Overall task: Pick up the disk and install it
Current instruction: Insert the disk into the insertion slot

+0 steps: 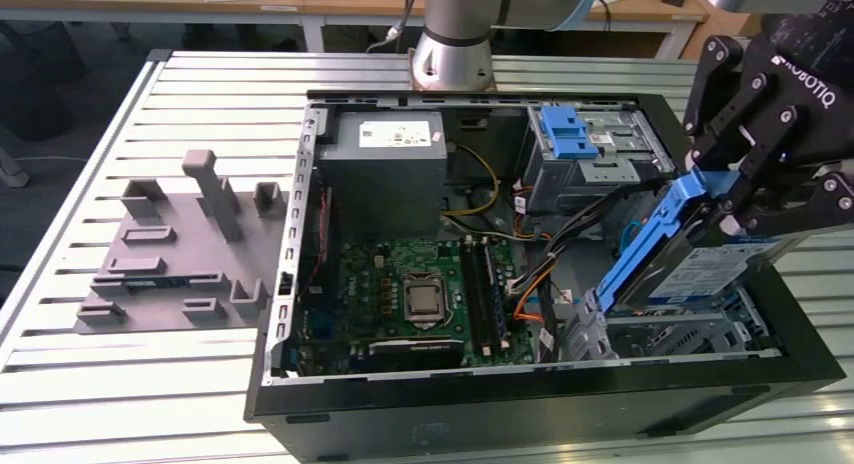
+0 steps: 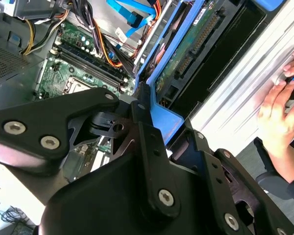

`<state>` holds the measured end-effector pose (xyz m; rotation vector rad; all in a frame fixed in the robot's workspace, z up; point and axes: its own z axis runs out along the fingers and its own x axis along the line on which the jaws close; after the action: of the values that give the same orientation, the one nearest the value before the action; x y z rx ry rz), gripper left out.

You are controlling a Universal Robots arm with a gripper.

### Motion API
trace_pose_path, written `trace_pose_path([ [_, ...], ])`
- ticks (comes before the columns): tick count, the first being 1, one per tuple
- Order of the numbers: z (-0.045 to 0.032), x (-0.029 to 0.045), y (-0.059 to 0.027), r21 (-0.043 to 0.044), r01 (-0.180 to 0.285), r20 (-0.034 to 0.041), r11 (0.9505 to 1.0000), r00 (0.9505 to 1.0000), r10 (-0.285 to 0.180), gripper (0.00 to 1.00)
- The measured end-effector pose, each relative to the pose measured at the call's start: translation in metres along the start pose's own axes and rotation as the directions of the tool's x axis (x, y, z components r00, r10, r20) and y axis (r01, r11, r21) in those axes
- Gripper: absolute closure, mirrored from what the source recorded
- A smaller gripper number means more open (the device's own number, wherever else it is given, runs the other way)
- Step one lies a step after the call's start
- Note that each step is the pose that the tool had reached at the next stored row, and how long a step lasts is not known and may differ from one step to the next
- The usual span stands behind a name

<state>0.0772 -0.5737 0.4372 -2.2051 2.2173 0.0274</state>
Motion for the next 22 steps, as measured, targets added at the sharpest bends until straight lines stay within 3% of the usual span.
trace_pose_path([
  [22, 0.0150, 0.0019, -0.0001, 0.0014, 0.000, 0.0000, 1.0000, 1.0000, 0.000, 0.64],
])
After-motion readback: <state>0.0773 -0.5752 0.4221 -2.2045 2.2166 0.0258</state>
